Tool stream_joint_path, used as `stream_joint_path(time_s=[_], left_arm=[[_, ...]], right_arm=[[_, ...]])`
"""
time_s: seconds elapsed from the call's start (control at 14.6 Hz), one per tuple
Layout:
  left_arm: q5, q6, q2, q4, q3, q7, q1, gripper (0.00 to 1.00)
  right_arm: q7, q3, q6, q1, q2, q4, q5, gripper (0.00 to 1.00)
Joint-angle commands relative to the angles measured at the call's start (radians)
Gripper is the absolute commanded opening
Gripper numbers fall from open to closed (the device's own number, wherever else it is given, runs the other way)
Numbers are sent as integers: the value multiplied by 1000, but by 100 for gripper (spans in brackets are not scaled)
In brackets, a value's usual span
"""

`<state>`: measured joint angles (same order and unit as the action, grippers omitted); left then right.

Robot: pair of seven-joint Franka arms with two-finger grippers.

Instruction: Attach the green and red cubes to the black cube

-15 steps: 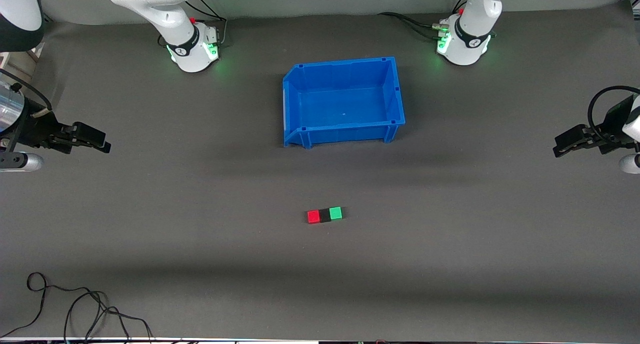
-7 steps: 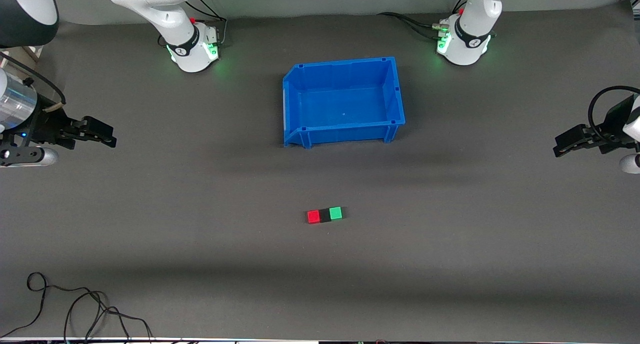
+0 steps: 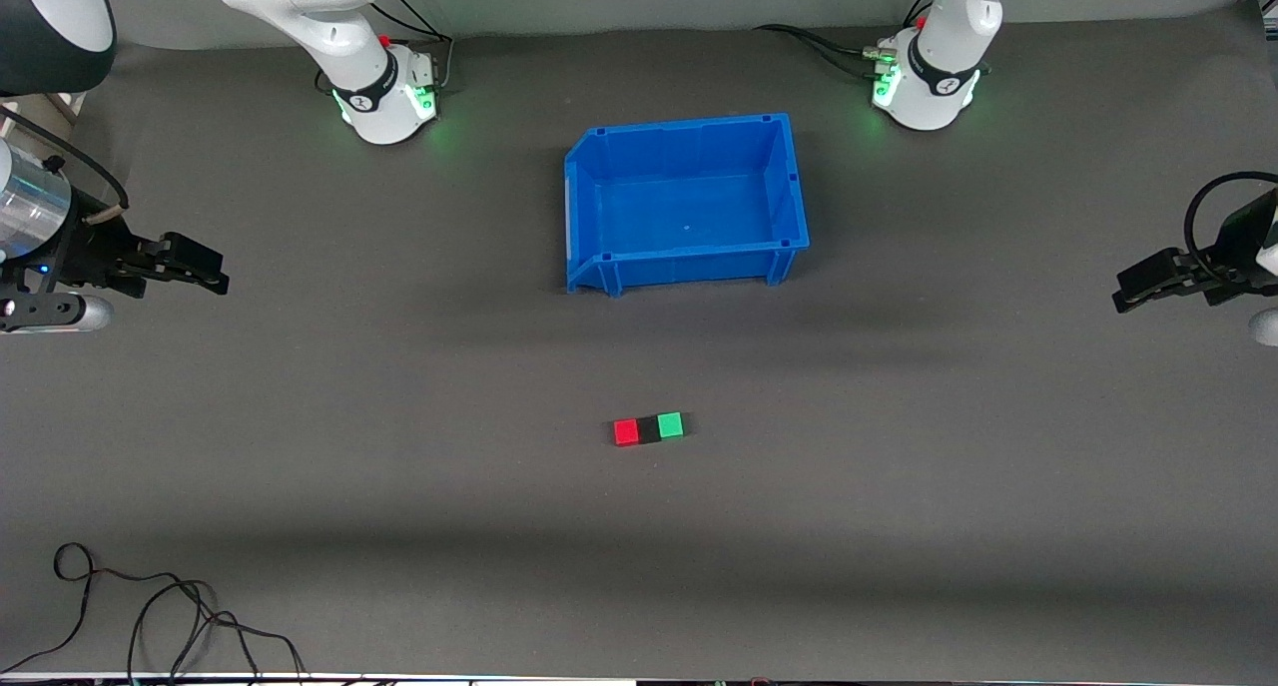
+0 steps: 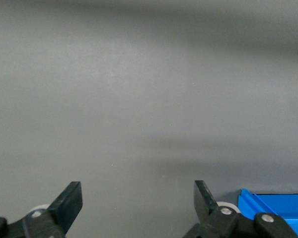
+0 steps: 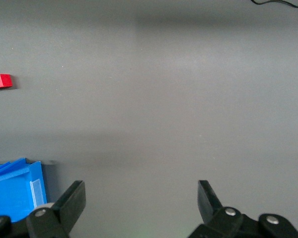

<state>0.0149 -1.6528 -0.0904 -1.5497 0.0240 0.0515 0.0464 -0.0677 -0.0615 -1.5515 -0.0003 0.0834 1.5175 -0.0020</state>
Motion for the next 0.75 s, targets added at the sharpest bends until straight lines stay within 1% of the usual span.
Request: stream_joint_path(time_s=[0.0, 0.68], left_arm=[[11, 21, 11, -9, -1, -29, 3, 100], [31, 22, 4, 0, 1, -21, -2, 100]], right_arm=[[6, -15, 7, -13, -5, -4, -20, 100], [5, -11, 7, -15, -5, -4, -10, 100]])
